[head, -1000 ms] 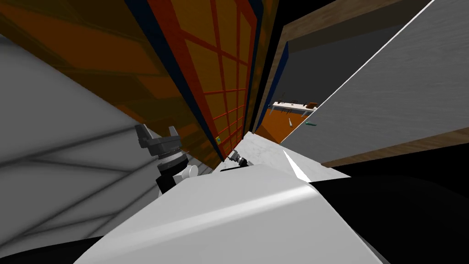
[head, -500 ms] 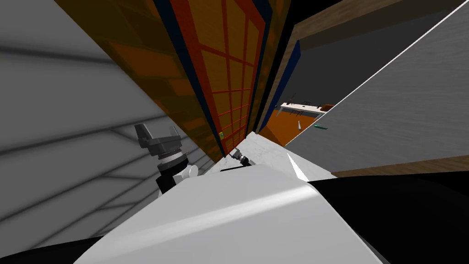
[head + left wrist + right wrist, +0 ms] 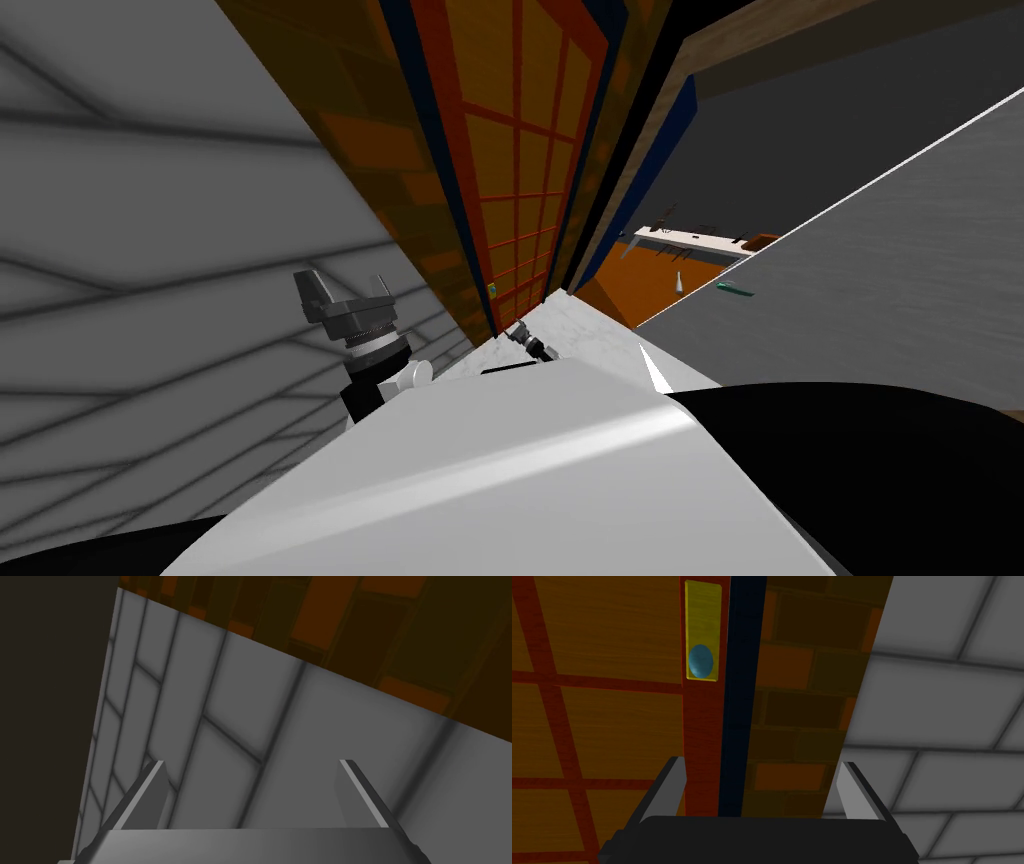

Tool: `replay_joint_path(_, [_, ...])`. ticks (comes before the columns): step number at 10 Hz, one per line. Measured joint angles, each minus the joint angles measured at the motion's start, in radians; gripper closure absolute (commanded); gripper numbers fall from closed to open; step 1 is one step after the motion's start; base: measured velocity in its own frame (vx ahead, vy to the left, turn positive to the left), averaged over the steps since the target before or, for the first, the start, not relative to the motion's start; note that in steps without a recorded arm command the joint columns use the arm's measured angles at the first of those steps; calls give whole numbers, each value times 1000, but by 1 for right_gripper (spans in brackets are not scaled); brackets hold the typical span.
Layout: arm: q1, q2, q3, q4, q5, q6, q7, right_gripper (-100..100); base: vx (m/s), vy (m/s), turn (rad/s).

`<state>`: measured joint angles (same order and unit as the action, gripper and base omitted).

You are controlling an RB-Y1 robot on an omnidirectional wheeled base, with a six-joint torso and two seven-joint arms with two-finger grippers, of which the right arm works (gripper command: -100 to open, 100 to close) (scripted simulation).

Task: Pull the door open

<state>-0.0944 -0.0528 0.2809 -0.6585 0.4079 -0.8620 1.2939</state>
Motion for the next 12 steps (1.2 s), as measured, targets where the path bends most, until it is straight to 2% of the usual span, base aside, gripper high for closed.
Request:
replay_joint_path(3, [-38,17,-24,51,-55,-2,38,-100,48,-4,181])
replay_joint_path(4, [-41,27,-29,51,-72,4,49,-100,140,-4,113])
replay_joint_path(8, [-78,62,-53,99,-126,5,84,-100,208,25,-7])
replay_joint_path(12, [-85,83,-60,101,-148,15,97,-100,206,38,-51])
